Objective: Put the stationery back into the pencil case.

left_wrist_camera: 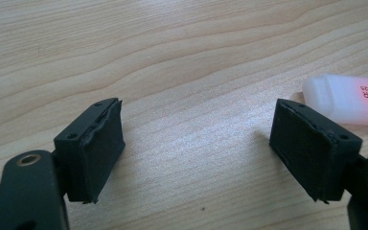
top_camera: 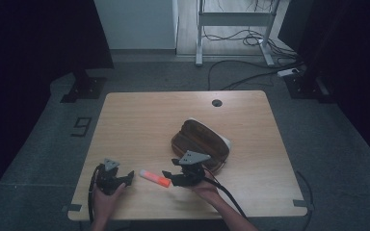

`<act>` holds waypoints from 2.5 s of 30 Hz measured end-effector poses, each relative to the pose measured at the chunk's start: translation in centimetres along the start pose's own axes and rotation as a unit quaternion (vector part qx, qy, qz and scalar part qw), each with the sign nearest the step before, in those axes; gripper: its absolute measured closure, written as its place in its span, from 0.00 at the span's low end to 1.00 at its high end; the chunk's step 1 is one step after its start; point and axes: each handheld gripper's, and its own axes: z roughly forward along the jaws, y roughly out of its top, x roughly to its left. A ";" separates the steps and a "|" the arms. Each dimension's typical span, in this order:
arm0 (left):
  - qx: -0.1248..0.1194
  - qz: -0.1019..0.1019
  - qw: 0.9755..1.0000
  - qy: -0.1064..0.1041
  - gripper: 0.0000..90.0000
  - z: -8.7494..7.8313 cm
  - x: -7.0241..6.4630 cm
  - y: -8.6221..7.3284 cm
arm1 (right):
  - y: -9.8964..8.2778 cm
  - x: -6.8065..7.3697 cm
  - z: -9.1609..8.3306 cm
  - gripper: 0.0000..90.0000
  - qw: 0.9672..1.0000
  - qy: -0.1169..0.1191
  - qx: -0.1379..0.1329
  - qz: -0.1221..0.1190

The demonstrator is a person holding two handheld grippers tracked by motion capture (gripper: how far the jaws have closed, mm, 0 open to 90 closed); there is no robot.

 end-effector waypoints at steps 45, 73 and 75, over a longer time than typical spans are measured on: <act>0.000 0.000 1.000 0.000 0.21 0.0 0.0 0.0 | -2.9 1.6 4.3 0.66 0.994 0.007 0.101 -0.050; 0.000 0.000 1.000 0.000 0.21 0.0 0.0 0.0 | -1.6 0.1 2.6 0.73 0.997 0.028 0.073 -0.010; 0.000 0.000 1.000 0.000 0.21 0.0 0.0 0.0 | -1.3 -0.4 1.9 0.73 0.998 0.030 0.060 0.001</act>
